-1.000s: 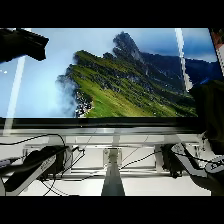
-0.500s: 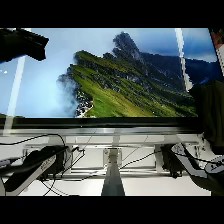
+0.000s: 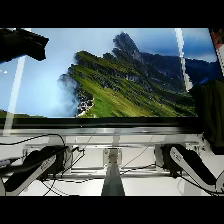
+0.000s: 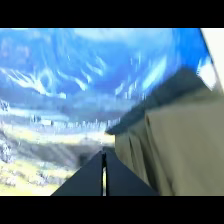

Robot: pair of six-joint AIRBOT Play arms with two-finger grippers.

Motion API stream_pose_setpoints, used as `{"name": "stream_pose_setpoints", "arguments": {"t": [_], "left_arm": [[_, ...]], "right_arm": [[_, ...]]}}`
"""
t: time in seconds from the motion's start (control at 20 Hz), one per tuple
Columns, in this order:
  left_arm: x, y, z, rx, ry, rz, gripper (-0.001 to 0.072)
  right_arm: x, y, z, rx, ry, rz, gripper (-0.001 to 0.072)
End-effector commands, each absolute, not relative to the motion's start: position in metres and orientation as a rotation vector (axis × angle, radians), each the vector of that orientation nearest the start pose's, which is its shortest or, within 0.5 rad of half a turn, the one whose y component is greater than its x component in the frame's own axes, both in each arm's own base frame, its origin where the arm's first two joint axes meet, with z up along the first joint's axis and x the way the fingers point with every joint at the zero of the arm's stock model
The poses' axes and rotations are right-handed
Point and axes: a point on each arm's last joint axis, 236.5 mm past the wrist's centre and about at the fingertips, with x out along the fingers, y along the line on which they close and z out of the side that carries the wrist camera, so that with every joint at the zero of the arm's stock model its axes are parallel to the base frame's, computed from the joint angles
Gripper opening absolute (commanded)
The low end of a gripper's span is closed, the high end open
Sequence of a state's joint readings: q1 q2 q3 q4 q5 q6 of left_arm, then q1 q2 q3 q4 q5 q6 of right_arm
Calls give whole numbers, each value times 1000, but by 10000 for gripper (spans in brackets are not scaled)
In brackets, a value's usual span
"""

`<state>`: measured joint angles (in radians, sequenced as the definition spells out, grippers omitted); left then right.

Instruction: Fold the clothes and pants, and hang the long-sleeved shirts on hangers.

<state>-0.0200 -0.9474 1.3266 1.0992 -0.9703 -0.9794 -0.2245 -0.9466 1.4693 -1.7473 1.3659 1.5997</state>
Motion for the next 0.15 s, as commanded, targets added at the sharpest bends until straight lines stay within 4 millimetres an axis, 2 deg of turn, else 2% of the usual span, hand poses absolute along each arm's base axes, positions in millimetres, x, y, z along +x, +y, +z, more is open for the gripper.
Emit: {"name": "stream_pose_setpoints", "arguments": {"t": [0.0,0.1], "left_arm": [[393,-96,259,202,462,-471,155],[393,-96,259,202,462,-471,155]], "right_arm": [[342,-94,261,-119,736,-351,10],[341,-88,258,-106,748,-331,11]]}}
